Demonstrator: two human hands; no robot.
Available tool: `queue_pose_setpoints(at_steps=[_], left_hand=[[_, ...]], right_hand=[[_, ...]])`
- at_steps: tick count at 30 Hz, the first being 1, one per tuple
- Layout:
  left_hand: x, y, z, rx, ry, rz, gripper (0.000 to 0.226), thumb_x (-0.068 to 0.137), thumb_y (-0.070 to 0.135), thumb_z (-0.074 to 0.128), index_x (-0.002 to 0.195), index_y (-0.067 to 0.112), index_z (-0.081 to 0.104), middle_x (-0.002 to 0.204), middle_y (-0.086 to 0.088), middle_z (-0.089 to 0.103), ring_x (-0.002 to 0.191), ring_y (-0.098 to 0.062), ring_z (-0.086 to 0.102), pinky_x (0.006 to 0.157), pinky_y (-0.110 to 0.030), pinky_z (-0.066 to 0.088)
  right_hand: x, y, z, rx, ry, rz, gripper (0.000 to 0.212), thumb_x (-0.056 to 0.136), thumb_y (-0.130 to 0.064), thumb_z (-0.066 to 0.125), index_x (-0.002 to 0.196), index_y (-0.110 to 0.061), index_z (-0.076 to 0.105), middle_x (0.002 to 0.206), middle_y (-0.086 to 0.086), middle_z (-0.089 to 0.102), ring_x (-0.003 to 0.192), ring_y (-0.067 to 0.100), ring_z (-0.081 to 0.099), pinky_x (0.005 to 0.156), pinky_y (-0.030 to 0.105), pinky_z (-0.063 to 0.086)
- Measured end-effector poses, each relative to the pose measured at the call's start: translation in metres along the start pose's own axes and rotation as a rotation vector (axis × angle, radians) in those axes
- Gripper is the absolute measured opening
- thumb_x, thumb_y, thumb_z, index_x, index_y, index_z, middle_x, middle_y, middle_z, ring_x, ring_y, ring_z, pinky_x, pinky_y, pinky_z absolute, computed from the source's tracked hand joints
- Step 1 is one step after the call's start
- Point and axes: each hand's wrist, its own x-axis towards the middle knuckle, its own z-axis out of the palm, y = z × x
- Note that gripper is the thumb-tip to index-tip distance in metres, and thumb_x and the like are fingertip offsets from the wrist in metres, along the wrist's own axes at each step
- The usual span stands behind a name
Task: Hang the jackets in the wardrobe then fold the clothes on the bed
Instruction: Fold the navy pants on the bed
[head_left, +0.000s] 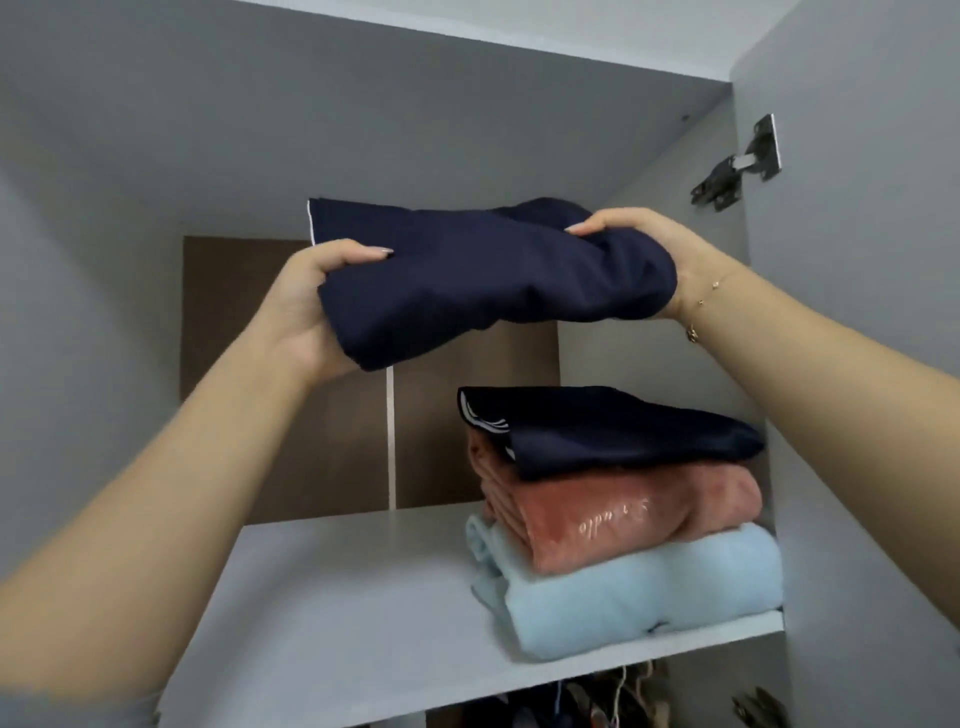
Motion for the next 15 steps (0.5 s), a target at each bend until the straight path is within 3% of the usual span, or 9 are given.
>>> queue_pose_setpoints(at_steps=[3, 6, 8, 9, 11, 12, 15], left_hand=[[0.028, -0.019, 0.032, -0.058, 0.045, -0.110, 0.017, 0.064, 0.015, 0.068, 0.077, 0.011, 0.076, 0.081, -0.003, 0.074, 0.066, -0.022, 0.073, 0.056, -0.030, 0.057], [0.049, -0.072, 0.051, 0.038, 0.152, -0.369, 0.004, 0.080, 0.015, 0.063, 0.077, 0.013, 0.064, 0.067, -0.003, 0.066, 0.052, -0.021, 0.067, 0.052, -0.026, 0.056], [0.054, -0.113, 0.059, 0.114, 0.113, -0.521, 0.026, 0.087, 0.013, 0.057, 0.061, 0.012, 0.060, 0.059, -0.003, 0.063, 0.052, -0.019, 0.064, 0.064, -0.026, 0.057], [0.054, -0.127, 0.063, 0.116, 0.122, -0.539, 0.032, 0.089, 0.011, 0.054, 0.058, 0.012, 0.059, 0.058, -0.002, 0.061, 0.056, -0.017, 0.062, 0.076, -0.029, 0.057], [0.057, -0.140, 0.067, 0.103, 0.187, -0.520, 0.033, 0.089, 0.008, 0.053, 0.057, 0.014, 0.054, 0.053, 0.000, 0.057, 0.057, -0.015, 0.057, 0.088, -0.028, 0.052], [0.059, -0.138, 0.069, 0.090, 0.204, -0.507, 0.036, 0.089, 0.006, 0.051, 0.054, 0.016, 0.050, 0.046, 0.002, 0.051, 0.052, -0.013, 0.052, 0.081, -0.024, 0.052], [0.054, -0.129, 0.072, 0.111, 0.160, -0.475, 0.060, 0.092, 0.001, 0.044, 0.033, 0.014, 0.047, 0.033, 0.003, 0.044, 0.030, -0.011, 0.049, 0.042, -0.017, 0.047]], right_hand=[[0.015, -0.013, -0.035, -0.276, 0.200, 0.114, 0.022, 0.083, -0.021, 0.061, 0.068, -0.010, 0.074, 0.067, 0.003, 0.071, 0.065, 0.016, 0.069, 0.052, 0.022, 0.054], [0.025, 0.010, -0.065, -1.013, 0.477, 0.272, 0.014, 0.086, -0.017, 0.066, 0.089, -0.005, 0.063, 0.085, 0.011, 0.067, 0.068, 0.023, 0.061, 0.055, 0.027, 0.048], [0.026, 0.038, -0.078, -1.488, 0.449, 0.336, 0.027, 0.085, -0.008, 0.066, 0.110, 0.000, 0.061, 0.103, 0.018, 0.065, 0.075, 0.028, 0.062, 0.059, 0.030, 0.051], [0.024, 0.052, -0.079, -1.592, 0.392, 0.378, 0.033, 0.087, -0.009, 0.064, 0.119, 0.000, 0.060, 0.109, 0.018, 0.065, 0.083, 0.030, 0.062, 0.067, 0.033, 0.055], [0.021, 0.072, -0.080, -1.635, 0.267, 0.409, 0.036, 0.094, -0.020, 0.058, 0.127, -0.005, 0.059, 0.123, 0.014, 0.063, 0.103, 0.030, 0.062, 0.091, 0.038, 0.053], [0.019, 0.080, -0.080, -1.615, 0.211, 0.393, 0.037, 0.097, -0.027, 0.054, 0.127, -0.008, 0.061, 0.127, 0.011, 0.062, 0.111, 0.029, 0.060, 0.099, 0.038, 0.048], [0.012, 0.087, -0.078, -1.413, 0.130, 0.300, 0.051, 0.099, -0.052, 0.043, 0.131, -0.017, 0.060, 0.132, 0.000, 0.059, 0.122, 0.022, 0.054, 0.109, 0.034, 0.036]])
